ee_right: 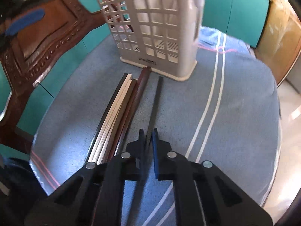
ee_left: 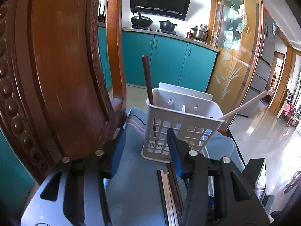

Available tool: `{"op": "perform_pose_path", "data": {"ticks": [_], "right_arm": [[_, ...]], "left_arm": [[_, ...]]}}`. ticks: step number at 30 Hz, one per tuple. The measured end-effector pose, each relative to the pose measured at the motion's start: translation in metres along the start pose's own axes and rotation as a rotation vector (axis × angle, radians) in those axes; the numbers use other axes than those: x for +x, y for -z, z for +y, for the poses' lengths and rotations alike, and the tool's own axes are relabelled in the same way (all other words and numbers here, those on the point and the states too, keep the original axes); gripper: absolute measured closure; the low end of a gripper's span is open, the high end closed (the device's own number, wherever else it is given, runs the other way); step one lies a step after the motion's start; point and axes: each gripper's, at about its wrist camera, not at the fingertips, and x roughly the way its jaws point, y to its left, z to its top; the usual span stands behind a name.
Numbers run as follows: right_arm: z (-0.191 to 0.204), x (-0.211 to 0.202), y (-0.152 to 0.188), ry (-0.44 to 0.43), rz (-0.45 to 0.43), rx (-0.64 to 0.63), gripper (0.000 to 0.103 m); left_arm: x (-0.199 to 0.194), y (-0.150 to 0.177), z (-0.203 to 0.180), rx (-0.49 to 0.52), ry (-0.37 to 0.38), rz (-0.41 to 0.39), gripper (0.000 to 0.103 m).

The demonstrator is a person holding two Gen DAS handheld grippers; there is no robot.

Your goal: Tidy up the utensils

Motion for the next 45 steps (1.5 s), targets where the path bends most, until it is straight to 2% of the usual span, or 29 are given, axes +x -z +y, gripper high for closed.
{"op": "perform_pose_path", "data": {"ticks": [5,12,16,21,25,33,36,45], "right_arm": [[-0.014,-0.007,0.006,-0.059,0.021,0.066,0.097],[-0.045,-0.02,0.017,-0.097,0.015,0.175,0.097],[-0.058,-0.021,0.018,-0.043,0.017,0.217,0.097],[-0.063,-0.02,0.018,-0.016,0.006,0.228,0.095],[-0.065,-0.02,0.017,-0.001,0.0,0.233,0.095],[-0.056,-0.02,0.018,0.064,-0.007,0.172,0.095],[-0.054,-0.019,0.019,0.007,-0.004,0.162,0.095],[-0.048,-0.028,0.018,-0.084,-0.033,0.152,0.097]], "left_arm": [[0.001,0.005,-0.003,0.007,0.003,0.012,0.055],[0.003,0.027,-0.007,0.027,0.016,0.083,0.049],[0.009,0.033,-0.013,0.043,0.026,0.13,0.045],[0.014,0.046,-0.021,0.072,0.028,0.172,0.039],[0.018,0.05,-0.022,0.08,0.023,0.193,0.038],[0.024,0.053,-0.02,0.078,0.015,0.223,0.035],[0.028,0.058,-0.02,0.082,0.014,0.246,0.035],[0.033,0.067,-0.02,0.087,0.007,0.281,0.034]]}}
